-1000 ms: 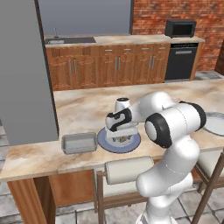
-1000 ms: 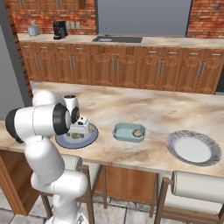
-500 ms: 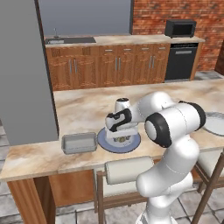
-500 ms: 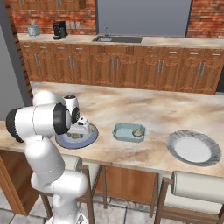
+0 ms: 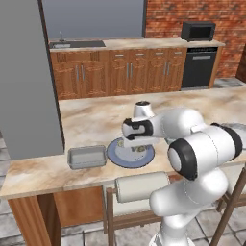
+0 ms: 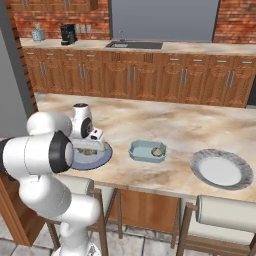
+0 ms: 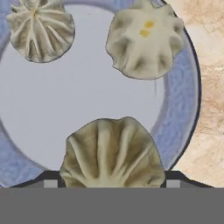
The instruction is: Place two dumplings into each of the tupperware containers and then place the containers in the fridge.
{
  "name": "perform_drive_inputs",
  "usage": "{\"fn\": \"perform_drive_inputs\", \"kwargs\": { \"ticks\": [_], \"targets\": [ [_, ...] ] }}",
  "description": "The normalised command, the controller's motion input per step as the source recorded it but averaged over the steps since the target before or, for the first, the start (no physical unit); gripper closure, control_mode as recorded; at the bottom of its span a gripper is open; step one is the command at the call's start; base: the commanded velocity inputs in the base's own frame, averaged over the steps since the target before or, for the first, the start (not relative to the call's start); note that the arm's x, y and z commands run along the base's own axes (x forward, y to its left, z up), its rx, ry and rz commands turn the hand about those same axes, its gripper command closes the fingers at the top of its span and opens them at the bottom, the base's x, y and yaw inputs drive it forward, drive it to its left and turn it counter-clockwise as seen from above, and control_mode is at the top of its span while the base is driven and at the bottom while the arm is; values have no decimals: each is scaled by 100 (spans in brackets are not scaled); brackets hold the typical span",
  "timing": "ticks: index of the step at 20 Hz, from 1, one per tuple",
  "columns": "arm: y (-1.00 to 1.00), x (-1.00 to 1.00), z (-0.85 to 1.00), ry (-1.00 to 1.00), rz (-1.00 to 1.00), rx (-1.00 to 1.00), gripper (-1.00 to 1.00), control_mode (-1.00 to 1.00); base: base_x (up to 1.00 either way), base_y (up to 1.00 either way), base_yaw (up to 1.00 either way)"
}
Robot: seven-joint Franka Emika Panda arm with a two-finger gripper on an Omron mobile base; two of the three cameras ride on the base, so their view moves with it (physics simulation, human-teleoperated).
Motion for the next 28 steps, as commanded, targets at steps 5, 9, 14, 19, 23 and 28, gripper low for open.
{"fn": "perform_drive_inputs", "kwargs": {
  "ticks": [5, 9, 14, 19, 23, 28],
  "targets": [
    [-48, 0, 53, 2, -3, 0, 100, -100, 0, 0, 0],
    [-66, 0, 61, 10, -3, 0, 100, -100, 0, 0, 0],
    [-72, 0, 12, 4, -3, 0, 100, -100, 0, 0, 0],
    [-62, 11, 0, 0, -1, 0, 100, -100, 0, 0, 0],
    [-49, 45, -7, 0, 0, 0, 100, -100, 0, 0, 0],
    [-41, 74, -4, 0, 0, 0, 100, -100, 0, 0, 0]
  ]
}}
